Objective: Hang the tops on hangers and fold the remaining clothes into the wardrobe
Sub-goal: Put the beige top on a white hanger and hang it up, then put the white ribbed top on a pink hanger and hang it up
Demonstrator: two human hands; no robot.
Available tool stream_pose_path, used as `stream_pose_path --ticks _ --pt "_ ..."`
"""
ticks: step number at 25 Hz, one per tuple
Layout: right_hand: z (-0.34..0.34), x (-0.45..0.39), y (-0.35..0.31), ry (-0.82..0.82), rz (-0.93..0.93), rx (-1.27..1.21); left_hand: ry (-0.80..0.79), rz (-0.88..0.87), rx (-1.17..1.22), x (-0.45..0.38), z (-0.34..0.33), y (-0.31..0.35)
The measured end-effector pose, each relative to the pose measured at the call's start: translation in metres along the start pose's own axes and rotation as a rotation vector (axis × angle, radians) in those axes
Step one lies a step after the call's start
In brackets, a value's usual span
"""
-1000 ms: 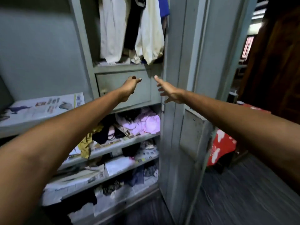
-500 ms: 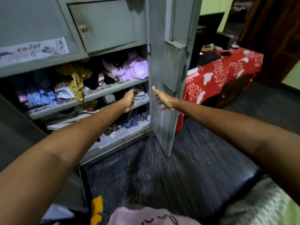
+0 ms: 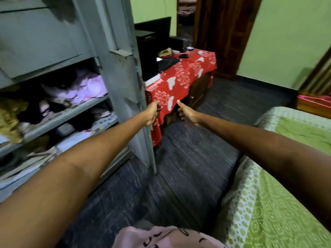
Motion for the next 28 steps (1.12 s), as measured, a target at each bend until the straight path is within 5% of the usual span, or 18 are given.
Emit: stream_pose_path --ticks 12,28 --pt "0.254 0.006 0.121 0.509 -0.213 -0.257 -0.427 -0.078 -0.213 -0.048 -0.28 0.062" --pt "0.486 -0.144 0.179 0.771 -0.36 -0.513 -0.869 -0.078 -0.507 -0.212 -0.588 0.152"
Point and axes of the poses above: each hand's wrist, its own x-axis away from the middle knuckle, its own z-axis out of the back of the hand, y = z × x, the point moved 9 cm from there along -x, towards the middle knuckle, and after that the axes turned 5 degrees about y, right-handed, at the moved point
